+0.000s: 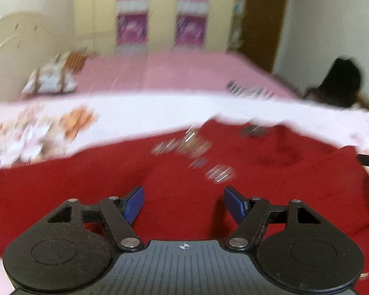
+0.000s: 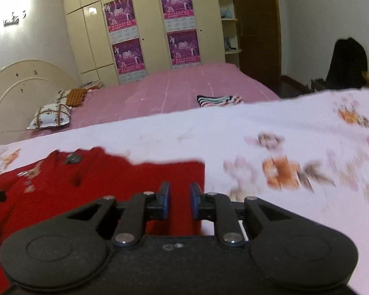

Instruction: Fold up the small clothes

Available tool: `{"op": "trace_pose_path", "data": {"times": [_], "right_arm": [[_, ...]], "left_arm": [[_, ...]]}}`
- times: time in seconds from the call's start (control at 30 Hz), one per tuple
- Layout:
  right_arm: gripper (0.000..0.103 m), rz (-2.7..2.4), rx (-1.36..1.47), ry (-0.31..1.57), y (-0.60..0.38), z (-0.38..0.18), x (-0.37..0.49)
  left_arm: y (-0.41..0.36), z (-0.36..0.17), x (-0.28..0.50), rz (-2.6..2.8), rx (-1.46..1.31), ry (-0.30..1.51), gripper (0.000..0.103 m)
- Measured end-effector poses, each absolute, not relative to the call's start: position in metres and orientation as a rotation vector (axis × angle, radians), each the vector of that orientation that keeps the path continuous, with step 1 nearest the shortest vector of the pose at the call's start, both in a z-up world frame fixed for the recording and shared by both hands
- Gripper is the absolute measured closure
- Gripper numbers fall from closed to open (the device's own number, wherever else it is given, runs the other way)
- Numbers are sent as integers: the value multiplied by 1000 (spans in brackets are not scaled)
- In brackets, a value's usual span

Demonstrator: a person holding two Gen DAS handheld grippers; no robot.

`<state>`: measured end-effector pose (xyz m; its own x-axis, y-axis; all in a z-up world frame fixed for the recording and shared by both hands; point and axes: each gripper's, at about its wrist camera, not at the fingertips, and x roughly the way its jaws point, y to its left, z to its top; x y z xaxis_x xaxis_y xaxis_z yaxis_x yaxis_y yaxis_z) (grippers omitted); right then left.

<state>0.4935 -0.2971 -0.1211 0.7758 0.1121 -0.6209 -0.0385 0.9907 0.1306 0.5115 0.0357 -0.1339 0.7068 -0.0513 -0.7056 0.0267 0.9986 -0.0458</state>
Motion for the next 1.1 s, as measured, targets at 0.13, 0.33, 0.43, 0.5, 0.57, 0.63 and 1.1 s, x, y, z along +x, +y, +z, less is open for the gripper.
{"op": "trace_pose_path", "data": {"times": [0.13, 0.33, 0.43, 0.5, 0.57, 0.63, 1.1], "right_arm": [[85, 11, 35, 739, -303, -133, 504], [85, 44, 6, 685, -286, -119, 464], [82, 61, -28, 669, -271, -122, 441], [82, 50, -92, 707, -265, -136, 442], [81, 36, -116, 735, -261, -128, 446], [77, 42, -65, 709, -263, -112, 439], [67, 78, -10, 732, -261, -103, 371]], "left_arm": [[51, -130, 501, -31, -29, 773, 32], [34, -121, 483, -81, -25, 714, 32], [31, -137, 485, -69, 8, 765, 27], [27, -135, 484, -64, 42, 766, 26], [29, -125, 477, -54, 39, 768, 26], [42, -115, 462, -46, -3, 738, 26], [341, -141, 324, 391, -876, 531, 26]]}}
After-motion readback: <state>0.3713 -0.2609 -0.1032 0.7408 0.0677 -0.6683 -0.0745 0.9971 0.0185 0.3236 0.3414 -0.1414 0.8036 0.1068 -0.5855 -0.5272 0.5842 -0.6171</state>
